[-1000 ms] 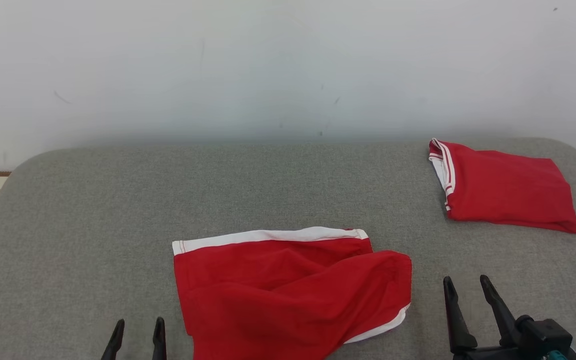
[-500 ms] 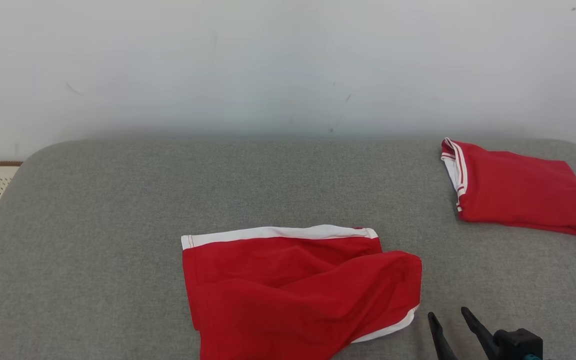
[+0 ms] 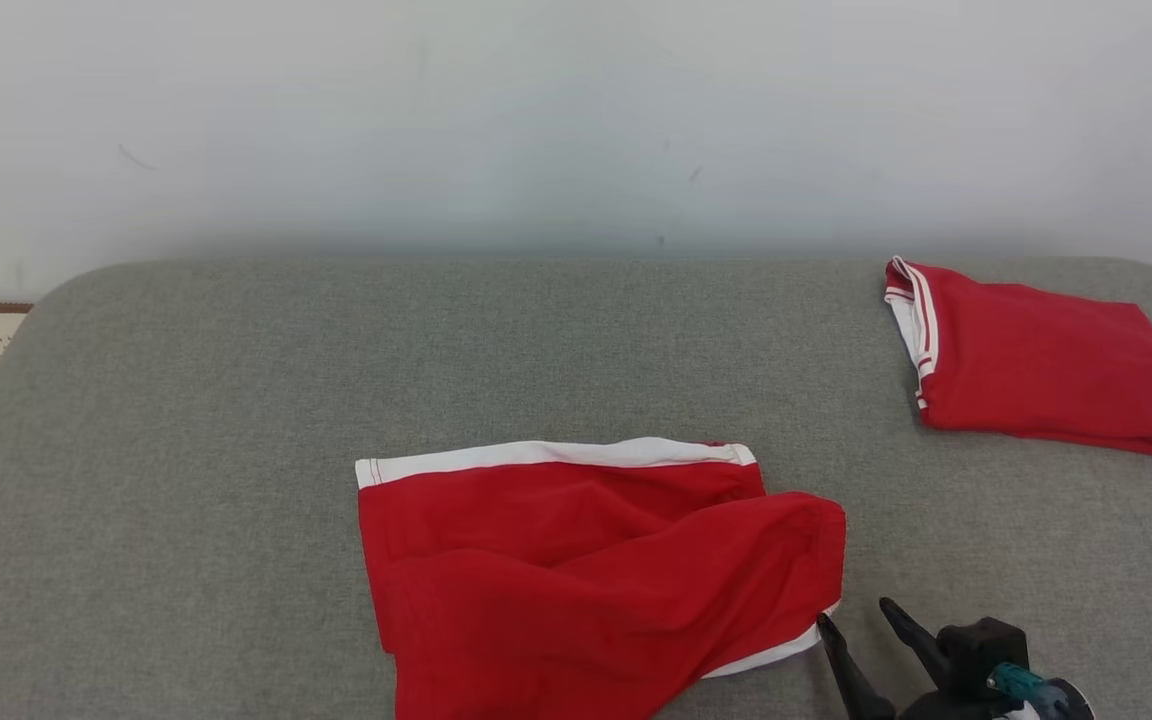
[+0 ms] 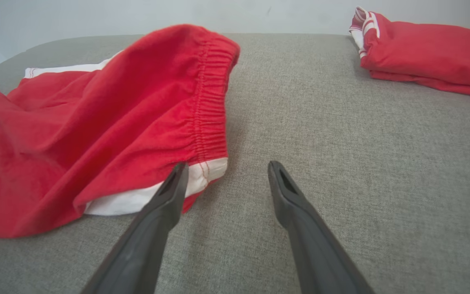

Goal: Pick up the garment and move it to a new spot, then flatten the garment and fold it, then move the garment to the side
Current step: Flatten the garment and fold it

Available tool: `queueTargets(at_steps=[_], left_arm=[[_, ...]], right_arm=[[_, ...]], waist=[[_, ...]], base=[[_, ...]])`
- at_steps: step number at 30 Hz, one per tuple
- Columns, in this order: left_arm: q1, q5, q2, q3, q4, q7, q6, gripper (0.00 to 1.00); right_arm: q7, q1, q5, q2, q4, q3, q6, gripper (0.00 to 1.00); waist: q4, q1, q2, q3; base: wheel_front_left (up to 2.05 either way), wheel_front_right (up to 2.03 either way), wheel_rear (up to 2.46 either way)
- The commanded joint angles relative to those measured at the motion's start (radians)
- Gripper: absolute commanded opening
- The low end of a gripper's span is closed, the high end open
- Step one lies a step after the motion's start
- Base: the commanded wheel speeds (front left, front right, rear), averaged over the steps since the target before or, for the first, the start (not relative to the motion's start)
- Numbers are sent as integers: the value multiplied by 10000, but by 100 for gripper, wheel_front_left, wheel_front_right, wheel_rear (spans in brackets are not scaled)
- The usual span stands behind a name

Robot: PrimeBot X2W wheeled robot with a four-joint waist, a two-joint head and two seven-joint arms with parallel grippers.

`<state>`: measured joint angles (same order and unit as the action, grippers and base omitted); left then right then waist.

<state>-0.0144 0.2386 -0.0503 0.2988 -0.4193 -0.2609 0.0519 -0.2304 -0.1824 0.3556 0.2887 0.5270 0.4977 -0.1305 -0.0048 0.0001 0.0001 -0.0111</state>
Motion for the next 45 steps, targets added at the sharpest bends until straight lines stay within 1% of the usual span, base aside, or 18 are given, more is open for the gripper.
queueTargets(at_steps=[1,3,4,14,15,16,18,19,20,28,34,40,45], left_arm=[[165,39,-10,59,-246,-52,23,100],[345,132,-8,171,-513,-52,28,100],[345,132,-8,171,-513,-52,28,100],[825,555,-10,621,-1064,-54,46,100],[881,603,-10,689,-1143,-52,53,72],[948,657,-11,756,-1202,-54,61,45],[1064,650,-10,864,-1246,-54,57,17],[1081,678,-10,899,-1271,-52,44,1],[1098,699,-10,936,-1306,-52,37,0],[991,576,-10,811,-1081,-52,-69,0],[582,362,-10,500,-589,-52,-97,0],[-18,87,-10,-261,477,-52,-193,0],[-297,-246,-20,-861,1751,-52,-84,0]], right_arm=[[-77,-278,141,90,241,220,-4,100],[-84,-611,381,150,622,626,-4,100],[-84,-611,381,150,622,626,-4,100],[-47,-1537,1335,216,1724,2035,-3,100],[-12,-1607,1452,213,1845,2161,-4,79],[8,-1678,1574,216,1964,2303,-4,48],[-34,-1807,1765,239,2114,2532,-4,2],[-67,-1858,1861,254,2189,2625,-4,0],[-75,-1896,1964,265,2250,2714,-4,0],[-287,-1977,2506,388,2420,3088,-4,0],[-354,-1764,2802,475,2094,2948,-4,0],[-361,-1228,3024,711,1011,2324,-4,0],[-320,-680,3161,997,-48,1977,-3,0]], waist=[[3,-1,-1,50],[35,-1,-1,95],[35,-1,-1,95],[277,-1,-1,144],[294,-1,-1,141],[311,-1,-1,137],[346,-1,-1,128],[360,-1,-1,124],[376,-1,-1,118],[377,-1,-1,65],[348,-1,-1,-6],[391,-1,-1,-93],[492,-1,-1,-125]], base=[[0,0,0],[0,0,0],[0,0,0],[0,0,0],[0,0,0],[0,0,0],[0,0,0],[0,0,0],[0,0,0],[0,0,0],[0,0,0],[0,0,0],[0,0,0]])
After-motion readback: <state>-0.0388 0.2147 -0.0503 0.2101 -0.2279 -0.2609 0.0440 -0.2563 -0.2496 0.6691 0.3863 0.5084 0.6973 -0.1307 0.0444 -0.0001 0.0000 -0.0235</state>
